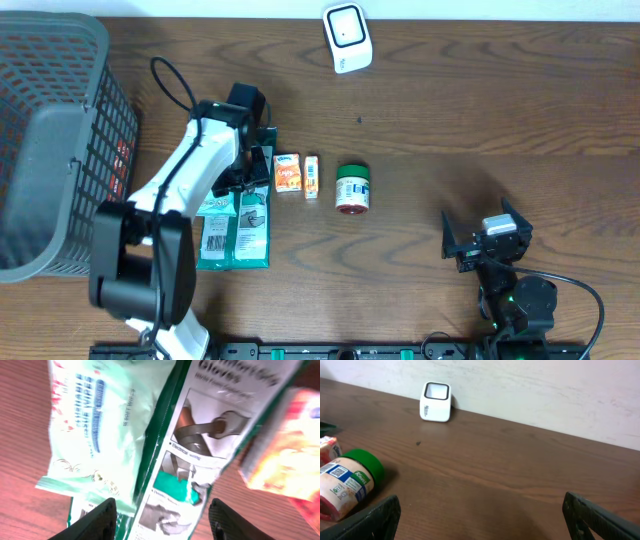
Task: Scan the item barcode
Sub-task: 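Carry the wipes and gloves packs out and lay them left of the packs, then reach the left gripper into the basket and grasp the red Nescafe sachet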
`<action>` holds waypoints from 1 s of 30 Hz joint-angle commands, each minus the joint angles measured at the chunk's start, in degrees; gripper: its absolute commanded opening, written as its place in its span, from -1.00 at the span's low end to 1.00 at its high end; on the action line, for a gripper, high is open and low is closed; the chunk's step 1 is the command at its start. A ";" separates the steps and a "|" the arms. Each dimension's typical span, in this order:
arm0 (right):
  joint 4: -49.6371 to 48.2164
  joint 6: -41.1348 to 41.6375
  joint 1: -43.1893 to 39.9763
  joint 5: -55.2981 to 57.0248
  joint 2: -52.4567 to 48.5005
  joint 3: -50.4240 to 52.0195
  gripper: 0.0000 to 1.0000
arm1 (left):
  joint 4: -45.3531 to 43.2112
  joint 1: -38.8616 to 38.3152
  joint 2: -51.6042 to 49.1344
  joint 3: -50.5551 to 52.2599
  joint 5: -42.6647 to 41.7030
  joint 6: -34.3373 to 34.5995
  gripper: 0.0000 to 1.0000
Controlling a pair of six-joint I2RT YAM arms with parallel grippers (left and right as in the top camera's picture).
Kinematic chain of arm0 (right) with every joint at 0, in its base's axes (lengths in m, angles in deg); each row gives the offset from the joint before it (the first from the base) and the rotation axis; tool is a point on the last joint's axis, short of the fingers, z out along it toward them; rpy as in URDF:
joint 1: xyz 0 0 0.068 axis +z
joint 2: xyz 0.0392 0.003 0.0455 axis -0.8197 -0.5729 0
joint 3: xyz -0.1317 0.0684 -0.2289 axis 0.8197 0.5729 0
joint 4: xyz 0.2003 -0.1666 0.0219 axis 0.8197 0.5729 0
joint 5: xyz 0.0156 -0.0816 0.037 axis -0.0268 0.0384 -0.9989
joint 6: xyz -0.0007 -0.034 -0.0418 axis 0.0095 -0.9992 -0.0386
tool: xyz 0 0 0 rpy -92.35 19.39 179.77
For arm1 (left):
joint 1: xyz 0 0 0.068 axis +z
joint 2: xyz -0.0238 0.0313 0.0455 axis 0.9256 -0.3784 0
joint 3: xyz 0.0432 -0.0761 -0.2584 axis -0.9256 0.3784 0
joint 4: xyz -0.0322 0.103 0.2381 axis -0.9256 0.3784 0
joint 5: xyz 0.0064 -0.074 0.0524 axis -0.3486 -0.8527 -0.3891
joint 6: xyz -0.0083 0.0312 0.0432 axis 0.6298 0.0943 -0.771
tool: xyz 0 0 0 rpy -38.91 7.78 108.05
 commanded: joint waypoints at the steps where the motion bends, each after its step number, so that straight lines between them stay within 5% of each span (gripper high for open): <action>1: 0.24 0.85 0.02 0.28 0.24 0.04 0.99 | 0.02 0.13 8.35 -2.05 0.31 -0.72 0.29; 8: 0.24 0.85 0.02 0.28 0.24 0.04 0.99 | 4.31 0.94 20.52 -6.95 3.87 -5.49 0.37; 13: 0.24 0.85 0.02 0.28 0.24 0.04 0.98 | 12.70 8.33 22.51 -21.03 9.97 -7.23 0.43; 21: 0.22 0.85 0.02 0.28 0.24 0.04 0.98 | 7.41 35.60 21.86 -30.45 10.08 -8.00 0.43; 24: 0.24 0.85 0.02 0.28 0.24 0.04 0.99 | 5.75 45.83 19.28 -30.45 2.45 -7.82 0.44; 30: 0.24 0.85 0.02 0.28 0.24 0.04 0.98 | 5.51 55.65 7.48 -30.36 -2.58 -16.00 0.47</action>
